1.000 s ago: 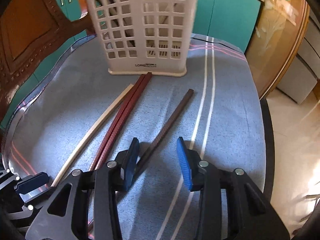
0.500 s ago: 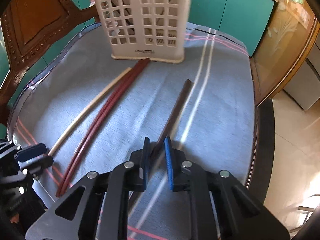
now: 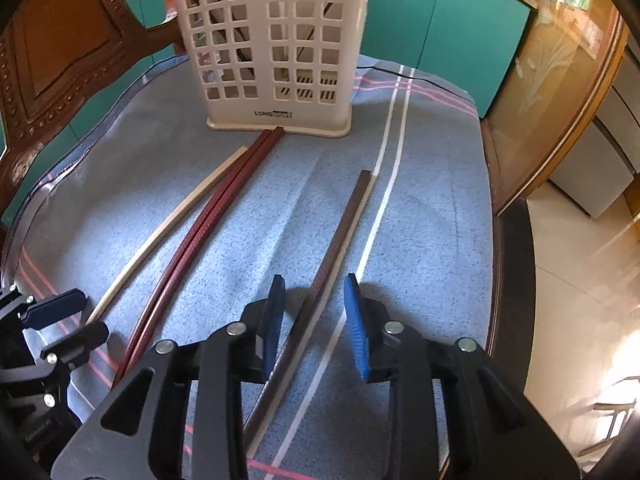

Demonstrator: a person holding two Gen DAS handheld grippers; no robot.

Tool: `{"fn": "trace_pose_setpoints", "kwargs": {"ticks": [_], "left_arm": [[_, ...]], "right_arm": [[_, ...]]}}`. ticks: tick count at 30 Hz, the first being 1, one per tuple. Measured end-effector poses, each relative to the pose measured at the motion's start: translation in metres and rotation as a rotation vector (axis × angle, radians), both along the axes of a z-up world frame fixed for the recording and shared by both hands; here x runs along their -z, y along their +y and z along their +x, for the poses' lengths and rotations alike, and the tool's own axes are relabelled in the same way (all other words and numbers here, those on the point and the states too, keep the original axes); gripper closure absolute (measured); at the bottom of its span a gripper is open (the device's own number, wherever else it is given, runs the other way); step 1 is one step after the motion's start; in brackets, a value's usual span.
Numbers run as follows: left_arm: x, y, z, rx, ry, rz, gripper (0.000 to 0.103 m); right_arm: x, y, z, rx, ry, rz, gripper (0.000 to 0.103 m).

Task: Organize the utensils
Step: 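Close the left tool on the light chopstick while the right tool grasps a dark brown one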

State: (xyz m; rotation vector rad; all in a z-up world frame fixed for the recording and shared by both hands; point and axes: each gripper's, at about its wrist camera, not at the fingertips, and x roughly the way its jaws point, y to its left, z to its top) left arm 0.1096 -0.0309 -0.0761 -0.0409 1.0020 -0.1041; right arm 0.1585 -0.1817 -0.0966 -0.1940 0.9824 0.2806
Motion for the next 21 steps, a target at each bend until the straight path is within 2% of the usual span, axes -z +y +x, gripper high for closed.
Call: {"fn": "trace_pose_setpoints", "kwargs": {"ticks": [10, 15, 21], "left_arm": [[0.001, -0.003, 0.024, 0.022, -0.009, 0.066, 0.062], [0.001, 0.001, 0.07, 0.012, 0.007, 0.091, 0.062], [0.0, -0.009, 0.119, 0.049, 0.021, 0.15, 0.057]], "right_arm": [[0.001, -0.005, 0.006, 0.051, 0.004, 0.002, 0.071], [0.003, 0.001, 0.012, 0.067, -0.002, -0.01, 0.071], [0.003, 0.008, 0.022, 0.078, -0.017, -0.034, 0.071]]}}
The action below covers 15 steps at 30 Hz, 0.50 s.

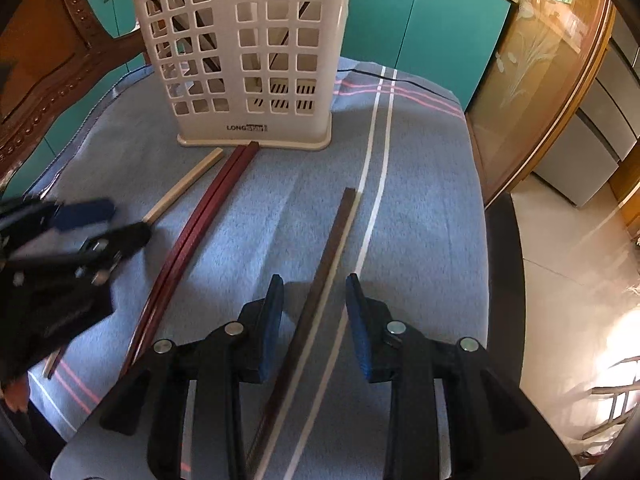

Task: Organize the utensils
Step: 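Close the left tool on the light chopstick while the right tool grasps a dark brown one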

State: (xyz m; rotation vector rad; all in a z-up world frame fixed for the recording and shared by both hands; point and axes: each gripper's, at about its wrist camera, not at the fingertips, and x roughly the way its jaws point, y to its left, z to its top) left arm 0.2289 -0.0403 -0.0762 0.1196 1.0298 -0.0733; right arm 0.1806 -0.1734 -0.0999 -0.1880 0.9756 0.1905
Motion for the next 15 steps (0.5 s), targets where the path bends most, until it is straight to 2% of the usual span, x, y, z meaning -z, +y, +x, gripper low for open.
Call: {"fn": "trace_pose_setpoints", "kwargs": {"ticks": [3, 6, 8, 11, 13, 14, 15], "left_arm": [[0.0, -0.008, 0.016, 0.032, -0.013, 0.033, 0.057], [0.0, -0.012, 0.023, 0.054, -0.019, 0.018, 0.057], [0.0, -0.005, 0.027, 0.055, -0.012, -0.05, 0.064], [-0.001, -0.002, 0.026, 0.051, -0.004, -0.064, 0.08], [-0.002, -0.002, 0.023, 0.065, 0.017, -0.073, 0.091], [-0.002, -0.001, 0.021, 0.069, 0.025, -0.077, 0.094], [-0.002, -0.001, 0.017, 0.072, 0.036, -0.082, 0.095]], "right_arm": [[0.0, 0.0, 0.005, 0.014, -0.003, 0.008, 0.071], [0.0, -0.001, 0.009, 0.026, -0.005, 0.016, 0.071], [0.0, -0.002, 0.011, 0.031, -0.008, 0.022, 0.071], [0.001, -0.002, 0.016, 0.021, 0.0, 0.037, 0.073], [0.0, 0.001, 0.017, -0.008, 0.012, 0.037, 0.081], [0.0, 0.003, 0.017, -0.018, 0.015, 0.04, 0.09], [0.0, 0.006, 0.017, -0.028, 0.016, 0.038, 0.091]]}}
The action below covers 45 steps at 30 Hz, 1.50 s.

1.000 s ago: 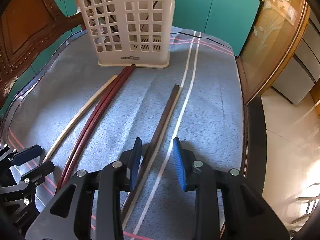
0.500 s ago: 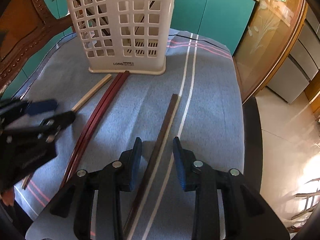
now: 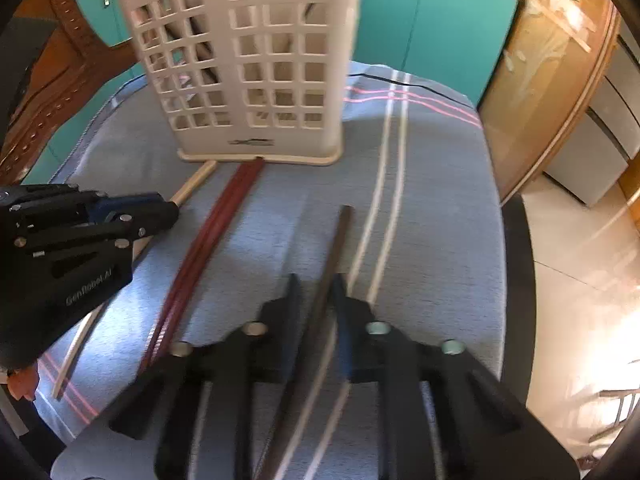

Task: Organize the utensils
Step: 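Close the left tool on the light chopstick while the right tool grasps a dark brown one, then lift both held chopsticks up over the white holder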

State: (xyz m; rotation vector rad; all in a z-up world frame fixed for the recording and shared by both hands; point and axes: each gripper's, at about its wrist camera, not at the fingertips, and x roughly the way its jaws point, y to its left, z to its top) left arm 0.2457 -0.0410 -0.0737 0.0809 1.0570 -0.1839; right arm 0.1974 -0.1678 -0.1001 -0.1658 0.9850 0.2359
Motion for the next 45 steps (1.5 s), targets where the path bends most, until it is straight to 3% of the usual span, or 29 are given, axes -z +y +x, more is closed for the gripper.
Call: {"fn": "trace_pose_setpoints", "kwargs": {"ticks": [8, 12, 18, 45], "left_arm": [[0.001, 0.002, -0.034, 0.023, 0.032, 0.057, 0.094], [0.003, -0.008, -0.039, 0.01, 0.015, 0.108, 0.082], [0.002, -0.018, -0.031, -0.009, 0.014, 0.121, 0.069], [0.003, -0.002, -0.033, -0.025, -0.002, 0.138, 0.057]], "right_arm": [[-0.002, 0.011, -0.003, -0.021, 0.003, -0.064, 0.089], [-0.002, 0.022, -0.004, -0.041, -0.004, -0.136, 0.087], [-0.002, 0.022, -0.008, -0.043, -0.018, -0.133, 0.087], [-0.002, 0.026, -0.022, -0.024, -0.029, -0.144, 0.087]]}}
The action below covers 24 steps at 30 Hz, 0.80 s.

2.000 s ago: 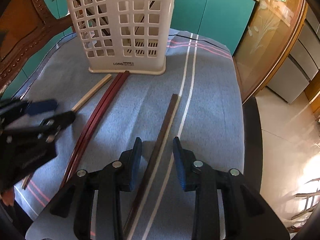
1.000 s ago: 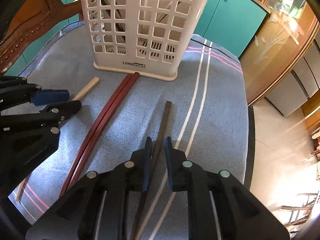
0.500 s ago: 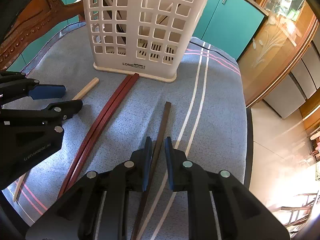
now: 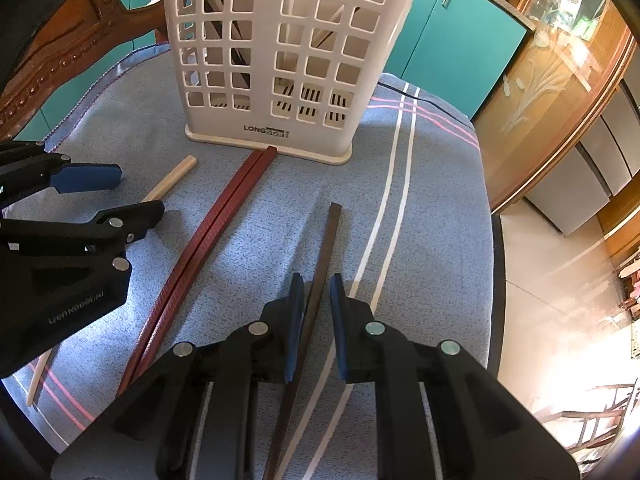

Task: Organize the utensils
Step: 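Lift both held chopsticks up over the white holder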

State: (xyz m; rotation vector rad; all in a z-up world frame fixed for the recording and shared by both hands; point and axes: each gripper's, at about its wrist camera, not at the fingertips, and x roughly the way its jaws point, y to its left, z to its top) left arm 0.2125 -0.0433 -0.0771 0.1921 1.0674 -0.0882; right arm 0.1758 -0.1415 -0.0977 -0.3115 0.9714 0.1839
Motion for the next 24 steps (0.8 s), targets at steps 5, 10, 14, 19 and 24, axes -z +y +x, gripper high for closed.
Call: {"fn": "trace_pose_setpoints", "kwargs": {"ticks": [5, 10, 14, 19, 24], "left_arm": [[-0.001, 0.0, -0.001, 0.033, 0.014, -0.084, 0.086], [-0.014, -0.001, -0.009, 0.063, -0.015, -0.155, 0.096], [-0.042, 0.005, -0.026, 0.072, -0.078, -0.204, 0.096], [-0.091, 0.018, -0.06, 0.068, -0.191, -0.278, 0.096], [-0.133, 0.028, -0.086, 0.065, -0.289, -0.312, 0.096]], "right_arm": [[-0.002, -0.008, 0.004, 0.007, 0.019, 0.067, 0.093], [-0.014, -0.023, 0.003, 0.016, 0.023, 0.198, 0.097], [-0.046, -0.04, -0.012, 0.006, -0.043, 0.29, 0.096], [-0.087, -0.063, -0.036, -0.002, -0.123, 0.403, 0.096], [-0.123, -0.072, -0.058, -0.023, -0.202, 0.465, 0.096]]}}
